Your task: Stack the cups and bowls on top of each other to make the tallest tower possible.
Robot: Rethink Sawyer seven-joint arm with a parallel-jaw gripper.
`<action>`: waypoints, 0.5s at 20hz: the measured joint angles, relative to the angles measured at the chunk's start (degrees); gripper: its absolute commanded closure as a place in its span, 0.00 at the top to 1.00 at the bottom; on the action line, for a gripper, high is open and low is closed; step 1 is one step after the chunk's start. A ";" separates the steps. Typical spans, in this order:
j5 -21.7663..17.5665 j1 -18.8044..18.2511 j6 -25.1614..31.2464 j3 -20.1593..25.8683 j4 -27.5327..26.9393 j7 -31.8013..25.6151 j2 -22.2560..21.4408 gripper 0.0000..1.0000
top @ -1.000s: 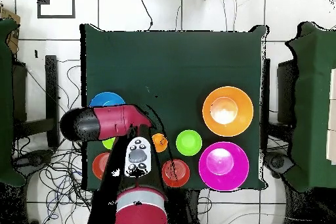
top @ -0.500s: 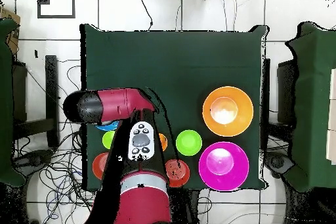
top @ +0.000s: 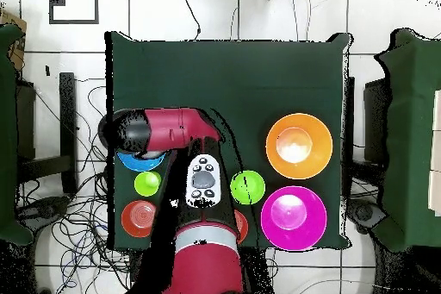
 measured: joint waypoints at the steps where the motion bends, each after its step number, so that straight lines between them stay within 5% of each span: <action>1: -0.37 -0.36 0.00 -0.01 0.00 0.00 0.01 1.00; 10: -2.63 -2.33 -0.02 -0.11 -0.07 0.00 1.39 1.00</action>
